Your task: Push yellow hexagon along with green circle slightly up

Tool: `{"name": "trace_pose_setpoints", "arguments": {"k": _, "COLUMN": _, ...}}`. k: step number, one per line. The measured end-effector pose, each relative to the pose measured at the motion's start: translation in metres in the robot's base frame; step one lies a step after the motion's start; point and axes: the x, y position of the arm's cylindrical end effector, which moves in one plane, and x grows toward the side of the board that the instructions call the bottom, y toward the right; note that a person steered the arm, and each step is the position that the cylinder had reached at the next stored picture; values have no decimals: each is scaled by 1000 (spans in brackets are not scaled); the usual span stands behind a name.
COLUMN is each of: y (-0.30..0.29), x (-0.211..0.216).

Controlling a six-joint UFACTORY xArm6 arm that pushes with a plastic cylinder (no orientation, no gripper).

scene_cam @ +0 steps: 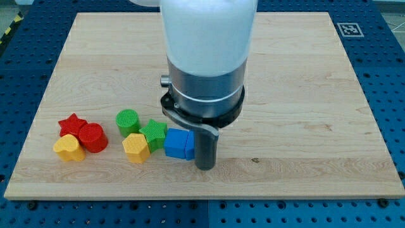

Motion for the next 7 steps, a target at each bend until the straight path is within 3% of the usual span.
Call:
{"name": "trace_pose_setpoints", "arguments": {"k": 2, "y": 5, "x": -17}}
{"name": "trace_pose_setpoints", "arguments": {"k": 3, "y": 20, "x": 21}}
{"name": "trace_pose_setpoints", "arguments": {"k": 4, "y": 19, "x": 27}}
{"name": "trace_pose_setpoints", "arguments": {"k": 6, "y": -92, "x": 26}}
{"name": "trace_pose_setpoints", "arguments": {"k": 7, "y": -96, "x": 12}}
